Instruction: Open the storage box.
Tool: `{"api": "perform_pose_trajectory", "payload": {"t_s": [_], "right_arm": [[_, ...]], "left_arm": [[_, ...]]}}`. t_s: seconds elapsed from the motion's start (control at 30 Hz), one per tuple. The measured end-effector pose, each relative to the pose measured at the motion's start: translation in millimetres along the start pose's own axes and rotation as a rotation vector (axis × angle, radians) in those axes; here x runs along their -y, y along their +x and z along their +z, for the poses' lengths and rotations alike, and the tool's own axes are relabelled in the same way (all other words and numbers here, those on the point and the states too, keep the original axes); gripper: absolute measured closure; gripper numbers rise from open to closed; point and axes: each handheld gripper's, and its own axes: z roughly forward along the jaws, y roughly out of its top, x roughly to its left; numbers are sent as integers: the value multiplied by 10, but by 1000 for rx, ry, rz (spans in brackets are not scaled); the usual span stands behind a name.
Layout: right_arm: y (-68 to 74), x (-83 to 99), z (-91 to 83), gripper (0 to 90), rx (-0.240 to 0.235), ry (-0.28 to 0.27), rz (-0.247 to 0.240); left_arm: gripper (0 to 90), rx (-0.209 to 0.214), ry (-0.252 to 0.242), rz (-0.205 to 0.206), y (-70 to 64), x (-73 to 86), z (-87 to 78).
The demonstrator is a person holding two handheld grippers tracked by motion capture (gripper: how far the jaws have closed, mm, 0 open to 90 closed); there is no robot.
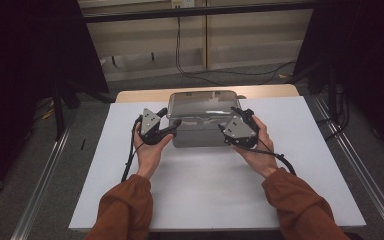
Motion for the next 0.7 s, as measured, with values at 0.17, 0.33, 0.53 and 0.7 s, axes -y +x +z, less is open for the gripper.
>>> {"api": "perform_pose_trajectory", "payload": {"t_s": [0.17, 0.33, 0.53, 0.7], "right_arm": [[-85, 69, 12, 262, -21, -25, 118], [-155, 152, 61, 168, -33, 5, 189], [-268, 244, 99, 70, -29, 12, 280], [-330, 253, 102, 203, -43, -28, 299]], "left_arm": [[373, 1, -4, -11, 13, 7, 12], [376, 2, -5, -10, 17, -6, 17], [379, 6, -9, -30, 27, -17, 23], [384, 7, -4, -37, 45, -3, 44]]}}
